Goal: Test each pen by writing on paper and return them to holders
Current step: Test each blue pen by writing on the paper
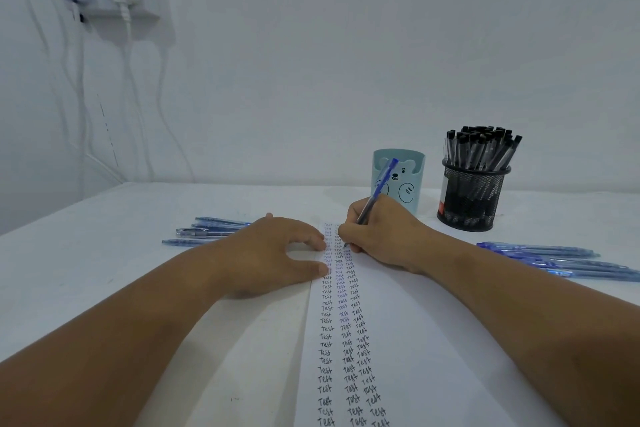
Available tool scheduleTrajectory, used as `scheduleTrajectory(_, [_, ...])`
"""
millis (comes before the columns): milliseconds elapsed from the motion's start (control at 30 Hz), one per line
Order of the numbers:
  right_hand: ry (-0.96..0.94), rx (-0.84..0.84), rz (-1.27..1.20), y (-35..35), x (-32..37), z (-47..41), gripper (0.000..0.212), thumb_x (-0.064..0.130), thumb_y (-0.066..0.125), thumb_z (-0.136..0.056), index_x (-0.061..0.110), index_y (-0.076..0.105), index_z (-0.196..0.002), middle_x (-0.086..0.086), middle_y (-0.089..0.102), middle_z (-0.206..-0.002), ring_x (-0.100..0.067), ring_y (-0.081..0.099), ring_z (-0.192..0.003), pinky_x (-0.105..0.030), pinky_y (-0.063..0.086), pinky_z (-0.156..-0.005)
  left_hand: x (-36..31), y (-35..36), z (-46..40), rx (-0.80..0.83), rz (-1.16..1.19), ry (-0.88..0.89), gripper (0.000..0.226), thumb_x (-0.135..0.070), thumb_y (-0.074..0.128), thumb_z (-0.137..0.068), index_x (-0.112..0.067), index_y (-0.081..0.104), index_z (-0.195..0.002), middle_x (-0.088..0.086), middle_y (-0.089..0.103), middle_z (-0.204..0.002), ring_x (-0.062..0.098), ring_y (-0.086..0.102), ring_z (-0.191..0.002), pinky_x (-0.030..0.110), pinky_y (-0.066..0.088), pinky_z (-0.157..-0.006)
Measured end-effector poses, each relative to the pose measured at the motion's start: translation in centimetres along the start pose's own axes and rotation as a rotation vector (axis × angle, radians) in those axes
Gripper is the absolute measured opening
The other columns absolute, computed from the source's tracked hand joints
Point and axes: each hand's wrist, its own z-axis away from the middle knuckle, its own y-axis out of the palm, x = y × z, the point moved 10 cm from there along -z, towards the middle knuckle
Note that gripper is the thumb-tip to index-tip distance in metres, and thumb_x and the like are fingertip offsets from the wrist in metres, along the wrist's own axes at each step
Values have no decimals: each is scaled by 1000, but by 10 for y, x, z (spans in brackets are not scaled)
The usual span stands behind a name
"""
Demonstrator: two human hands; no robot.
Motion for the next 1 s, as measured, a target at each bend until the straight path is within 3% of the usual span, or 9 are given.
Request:
scheduleTrajectory(133, [8,-11,-42,-1,-2,0,24,20,66,-81,18,59,-58,5,63,-56,-12,50,-60,-30,44,-59,-2,1,2,9,19,2,32,-52,70,-87,-44,65,-117,-42,51,-123,-19,42,-120,32,11,-126])
scheduleTrajectory(233, [3,-15,-23,-2,-2,0,26,20,67,-80,19,57,-56,5,61,-55,-10,49,-59,-28,43,-59,-3,0,1,8,33,0,33,-51,71,-87,-43,66,-119,-44,50,-120,-28,38,-113,33,14,-126])
scheduleTrajectory(400, [-27,-23,16,-1,2,-1,26,19,68,-80,19,54,-58,1,59,-60,-10,49,-61,-27,43,-60,-1,-1,2,3,29,-12,33,-52,70,-87,-44,66,-119,-41,51,-126,-13,41,-127,32,15,-126])
scheduleTrajectory(1000, [-49,-26,42,-1,3,-1,29,19,67,-82,19,52,-57,3,58,-60,-9,48,-60,-23,41,-57,0,1,1,13,-6,-3,36,-56,69,-87,-45,64,-121,-39,50,-133,-13,38,-130,30,11,-126])
